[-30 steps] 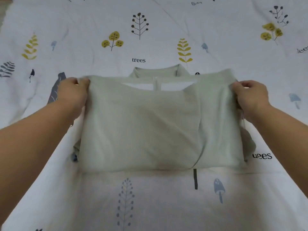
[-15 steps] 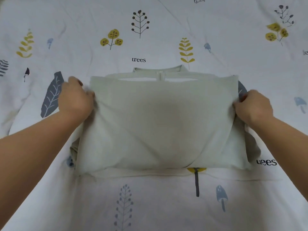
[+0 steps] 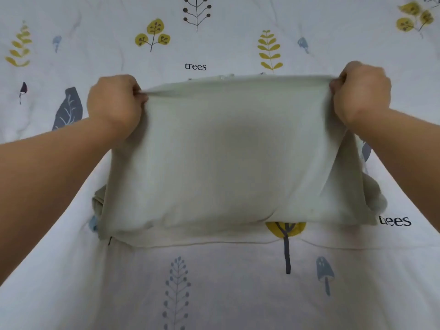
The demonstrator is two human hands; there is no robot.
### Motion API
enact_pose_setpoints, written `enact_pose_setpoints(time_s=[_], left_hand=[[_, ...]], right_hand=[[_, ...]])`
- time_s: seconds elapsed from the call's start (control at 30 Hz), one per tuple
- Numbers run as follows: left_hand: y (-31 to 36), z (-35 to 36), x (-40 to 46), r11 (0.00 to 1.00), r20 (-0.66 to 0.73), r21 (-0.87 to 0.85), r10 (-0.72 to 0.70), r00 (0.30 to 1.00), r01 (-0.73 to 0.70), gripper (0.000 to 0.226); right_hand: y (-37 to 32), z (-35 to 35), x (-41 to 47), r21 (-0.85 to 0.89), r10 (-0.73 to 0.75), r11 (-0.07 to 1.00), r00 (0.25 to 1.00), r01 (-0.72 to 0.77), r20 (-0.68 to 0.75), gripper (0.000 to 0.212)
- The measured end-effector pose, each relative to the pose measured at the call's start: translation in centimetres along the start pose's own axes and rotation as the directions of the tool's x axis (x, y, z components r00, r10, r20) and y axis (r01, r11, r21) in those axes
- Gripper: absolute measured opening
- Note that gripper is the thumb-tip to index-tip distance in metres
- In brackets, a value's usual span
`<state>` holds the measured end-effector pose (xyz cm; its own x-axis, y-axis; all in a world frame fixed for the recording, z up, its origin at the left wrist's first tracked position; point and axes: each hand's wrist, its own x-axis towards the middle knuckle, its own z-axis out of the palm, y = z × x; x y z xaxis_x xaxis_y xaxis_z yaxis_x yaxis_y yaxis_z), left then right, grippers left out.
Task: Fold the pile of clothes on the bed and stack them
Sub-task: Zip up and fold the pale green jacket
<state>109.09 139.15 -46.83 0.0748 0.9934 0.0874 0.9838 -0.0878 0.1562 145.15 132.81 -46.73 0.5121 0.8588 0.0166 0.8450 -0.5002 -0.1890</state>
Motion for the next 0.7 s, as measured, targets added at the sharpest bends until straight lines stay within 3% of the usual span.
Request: enact_pose_setpoints(time_s=[0.07,0.13,0.2,0.3,0.37,0.43,0.5,0.57,0.7], left_hand=[[0.8,0.0,0.0,0.996,0.013,0.034,-0.086,0.996,0.085,0.026],[2.1,0.3,-0.6,0.988,0.034,0.082,-0.134,0.990,0.131,0.042],[3.5,0.4,-2.3,0.993,0.005,0.060,-0.104,0.995,0.103,0.059],[5.3,1.4,-7.3,0.983,0.015,-0.019,0.185,0.983,-0.185,0.062],[4.9,2.1,-10.4,0.918,0.219,0.036,0.379,0.899,-0.396,0.069],[2.6,2.5,-11.3,0.881,0.402,0.144,0.365,0.840,-0.451,0.078],[-0.2,2.6,-10.5,0.917,0.393,0.216,0.234,0.890,-0.336,0.076],[-1.9,1.8,-9.6,0.953,0.309,0.253,0.083,0.947,-0.167,0.069],[-2.2,-1.0,-11.5,0.991,0.019,0.048,-0.124,0.992,0.123,0.045]], right_hand=[[-0.2,0.0,0.0,0.041,0.025,0.999,0.997,-0.028,0.071,0.029],[-0.9,0.2,-1.4,0.081,0.016,0.996,0.988,-0.029,0.156,0.050],[-1.7,0.2,-4.3,0.071,-0.054,0.996,0.993,0.046,0.106,0.065],[-2.5,0.9,-10.9,0.046,-0.307,0.951,0.951,0.305,0.036,0.065],[-2.1,1.8,-14.5,0.011,-0.481,0.873,0.856,0.488,0.189,0.066],[0.0,2.5,-15.6,-0.102,-0.478,0.829,0.790,0.551,0.384,0.069],[2.7,2.5,-14.6,-0.224,-0.376,0.838,0.825,0.497,0.422,0.069],[4.2,1.4,-13.7,-0.227,-0.309,0.888,0.885,0.400,0.350,0.066],[5.6,-1.3,-15.0,0.145,-0.108,0.984,0.994,0.104,0.021,0.043]])
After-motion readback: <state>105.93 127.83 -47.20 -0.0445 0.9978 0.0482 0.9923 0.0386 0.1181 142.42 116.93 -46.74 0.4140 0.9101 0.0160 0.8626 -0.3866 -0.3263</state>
